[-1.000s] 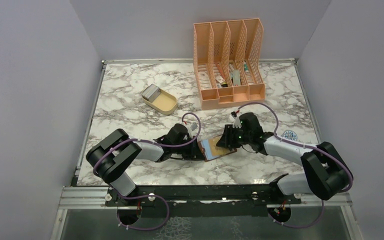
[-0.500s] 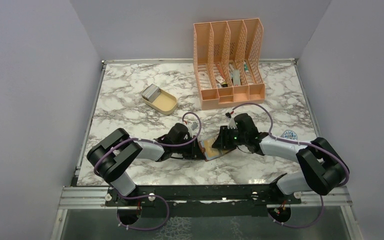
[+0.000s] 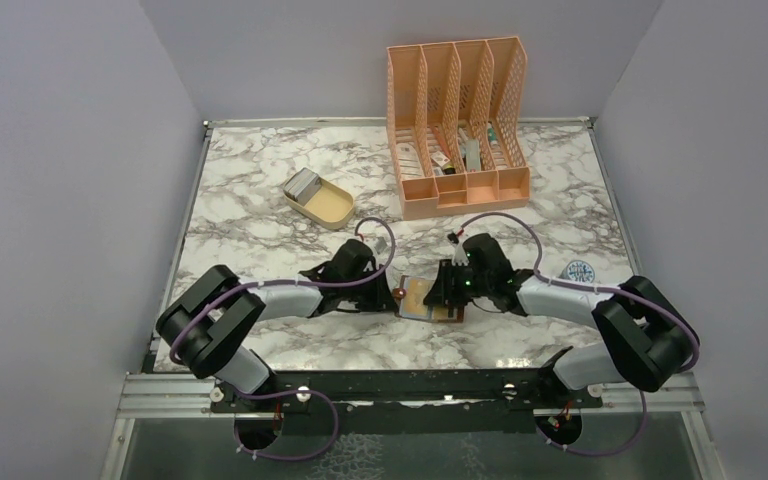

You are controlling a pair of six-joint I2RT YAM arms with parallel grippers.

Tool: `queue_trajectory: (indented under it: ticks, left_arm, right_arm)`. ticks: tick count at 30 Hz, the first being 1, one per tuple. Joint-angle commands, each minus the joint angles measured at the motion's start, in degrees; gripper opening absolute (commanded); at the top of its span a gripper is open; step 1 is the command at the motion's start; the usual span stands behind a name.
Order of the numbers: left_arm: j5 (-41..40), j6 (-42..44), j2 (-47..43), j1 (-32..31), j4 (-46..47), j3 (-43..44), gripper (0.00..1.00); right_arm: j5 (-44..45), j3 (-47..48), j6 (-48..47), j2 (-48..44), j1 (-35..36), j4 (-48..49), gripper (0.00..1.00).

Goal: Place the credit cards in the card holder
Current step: Insert the credit card into the card holder.

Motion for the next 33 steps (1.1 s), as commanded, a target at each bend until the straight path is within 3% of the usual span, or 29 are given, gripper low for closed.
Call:
queue_trajectory:
  ticks: [1, 11, 22, 33]
  left_arm:
    - [-8.3, 3.1, -4.3, 1.4, -8.6, 0.2, 0.12]
    - [0.8, -2.7, -7.6, 1.4, 4.9, -3.3, 0.25]
    - [2.3, -3.5, -9.3, 1.3, 6.8, -3.6, 0.33]
    - [3.9, -4.8, -6.5, 0.7, 11.7, -4.7, 0.42]
  right_arm:
    - [2.5, -0.1, 2.6, -1.3, 2.0, -3.8, 0.22]
    - [5.4, 3.0, 3.2, -3.4, 2.3, -8.1, 0.22]
    - [5.9, 3.4, 4.0, -1.0, 2.4, -6.6, 0.22]
    - [7.6, 1.6, 3.8, 2.6, 2.6, -5.6, 0.11]
